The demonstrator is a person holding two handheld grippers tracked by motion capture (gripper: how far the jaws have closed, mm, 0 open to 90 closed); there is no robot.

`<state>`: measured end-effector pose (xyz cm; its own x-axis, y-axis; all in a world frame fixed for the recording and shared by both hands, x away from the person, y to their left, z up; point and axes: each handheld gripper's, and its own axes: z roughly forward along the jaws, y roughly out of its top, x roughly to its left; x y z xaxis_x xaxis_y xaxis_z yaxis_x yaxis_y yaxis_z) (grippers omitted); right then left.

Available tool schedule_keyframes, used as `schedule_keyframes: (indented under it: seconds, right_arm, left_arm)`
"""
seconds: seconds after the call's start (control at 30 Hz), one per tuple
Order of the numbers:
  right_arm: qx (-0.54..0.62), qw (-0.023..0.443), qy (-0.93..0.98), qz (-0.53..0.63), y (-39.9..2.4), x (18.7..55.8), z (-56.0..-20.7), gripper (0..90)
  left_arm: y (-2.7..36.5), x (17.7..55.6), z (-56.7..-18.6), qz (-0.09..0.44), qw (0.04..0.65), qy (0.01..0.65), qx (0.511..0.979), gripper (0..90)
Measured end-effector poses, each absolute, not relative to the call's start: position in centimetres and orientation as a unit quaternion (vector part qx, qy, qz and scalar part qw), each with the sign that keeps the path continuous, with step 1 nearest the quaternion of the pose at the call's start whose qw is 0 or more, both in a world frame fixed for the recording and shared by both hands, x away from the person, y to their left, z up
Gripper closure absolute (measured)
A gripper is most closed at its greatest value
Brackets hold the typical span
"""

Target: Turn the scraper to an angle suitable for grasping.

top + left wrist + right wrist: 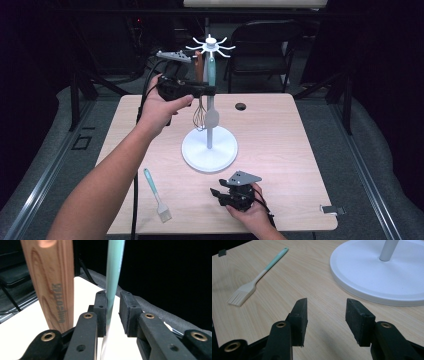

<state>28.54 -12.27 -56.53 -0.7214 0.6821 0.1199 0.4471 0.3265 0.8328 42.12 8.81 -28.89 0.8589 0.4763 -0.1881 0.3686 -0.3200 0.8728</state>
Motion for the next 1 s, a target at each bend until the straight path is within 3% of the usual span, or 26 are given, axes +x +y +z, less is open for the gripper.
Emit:
schedule_keyframes:
  seconds: [0.37, 0.7, 0.83, 1.0]
  right_arm:
    - [0.352, 0.139, 0.801, 0.464, -12.7, 28.7, -56.2, 51.3]
    - [0.346, 0.186, 0.799, 0.456, -12.9, 29.3, -55.7, 47.4]
    - [0.350, 0.184, 0.803, 0.445, -13.0, 29.5, -55.6, 47.7]
    - [0.353, 0.158, 0.809, 0.443, -13.4, 29.8, -55.6, 54.3]
  left_arm:
    - [9.3, 40.9, -29.6, 0.085, 0.507, 0.262, 0.816, 65.3]
    - [10.4, 40.1, -30.5, 0.094, 0.502, 0.264, 0.818, 63.8]
    - [11.3, 39.8, -31.2, 0.095, 0.504, 0.269, 0.816, 62.5]
    - [13.1, 39.3, -32.9, 0.092, 0.505, 0.284, 0.810, 62.1]
